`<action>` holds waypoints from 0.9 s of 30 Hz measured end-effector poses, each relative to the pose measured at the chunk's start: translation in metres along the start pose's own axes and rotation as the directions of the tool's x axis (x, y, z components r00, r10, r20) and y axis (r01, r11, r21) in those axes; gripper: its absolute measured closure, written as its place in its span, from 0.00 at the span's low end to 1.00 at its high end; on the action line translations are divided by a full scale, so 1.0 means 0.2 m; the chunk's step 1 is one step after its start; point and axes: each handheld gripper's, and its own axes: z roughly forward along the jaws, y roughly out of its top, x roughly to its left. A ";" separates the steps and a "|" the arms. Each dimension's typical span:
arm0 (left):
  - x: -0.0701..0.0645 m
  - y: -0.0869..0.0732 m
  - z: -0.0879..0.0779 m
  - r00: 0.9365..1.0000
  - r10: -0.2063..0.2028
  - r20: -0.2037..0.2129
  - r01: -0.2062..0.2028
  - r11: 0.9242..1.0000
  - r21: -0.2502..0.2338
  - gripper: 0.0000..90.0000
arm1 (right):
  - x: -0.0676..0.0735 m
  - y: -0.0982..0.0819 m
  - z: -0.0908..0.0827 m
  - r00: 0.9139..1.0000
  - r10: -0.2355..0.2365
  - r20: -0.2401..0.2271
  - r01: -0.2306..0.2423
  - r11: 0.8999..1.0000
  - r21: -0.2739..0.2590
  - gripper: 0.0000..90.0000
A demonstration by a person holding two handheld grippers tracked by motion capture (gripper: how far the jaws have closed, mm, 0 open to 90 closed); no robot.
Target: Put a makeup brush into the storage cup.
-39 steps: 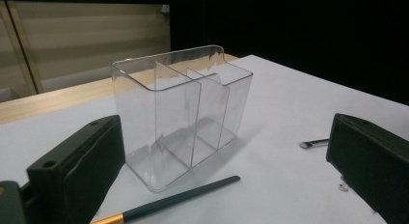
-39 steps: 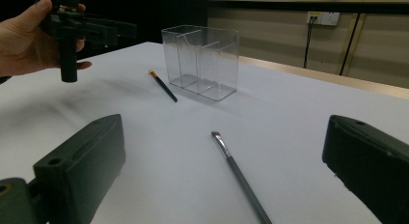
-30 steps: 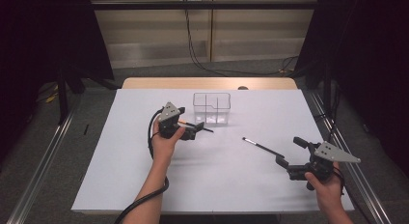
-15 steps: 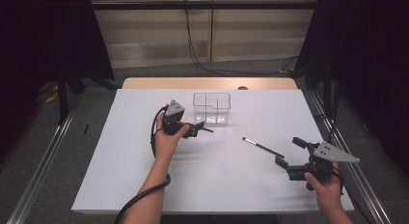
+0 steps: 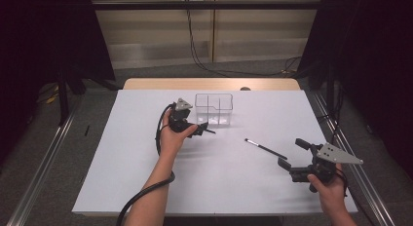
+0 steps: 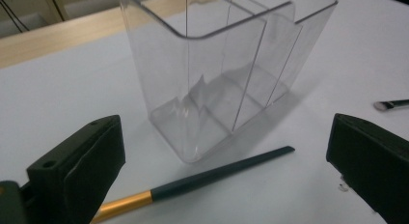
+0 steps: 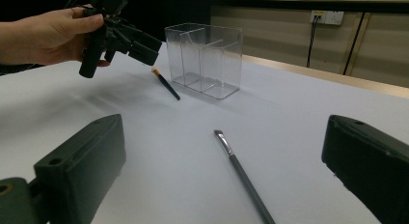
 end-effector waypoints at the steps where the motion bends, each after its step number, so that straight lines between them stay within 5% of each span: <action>1: 0.00 0.00 0.00 1.000 0.000 0.000 0.000 1.000 0.000 0.00 | 0.00 0.00 0.00 1.000 0.000 0.000 0.000 1.000 0.000 0.01; 5: 0.00 0.02 0.01 1.000 -0.005 0.005 0.005 0.999 0.036 0.00 | 0.00 0.00 0.00 1.000 0.003 -0.001 -0.003 1.000 -0.001 0.01; 6: 0.01 0.03 0.00 1.000 0.028 0.010 -0.029 0.997 0.067 0.00 | 0.00 0.00 0.00 1.000 0.004 -0.003 -0.004 1.000 0.000 0.01; 10: 0.02 0.05 0.01 0.999 0.035 0.019 -0.037 0.994 0.100 0.00 | 0.00 0.00 0.00 1.000 -0.001 -0.002 0.001 1.000 0.001 0.01; 12: 0.01 0.05 0.01 1.000 0.016 0.019 -0.018 0.995 0.100 0.00 | 0.00 0.00 0.00 1.000 -0.001 -0.002 0.001 1.000 0.001 0.01; 27: 0.03 0.09 0.07 0.998 0.017 0.058 -0.030 0.972 0.235 0.00 | -0.01 0.00 0.00 1.000 0.004 -0.004 -0.004 1.000 0.002 0.01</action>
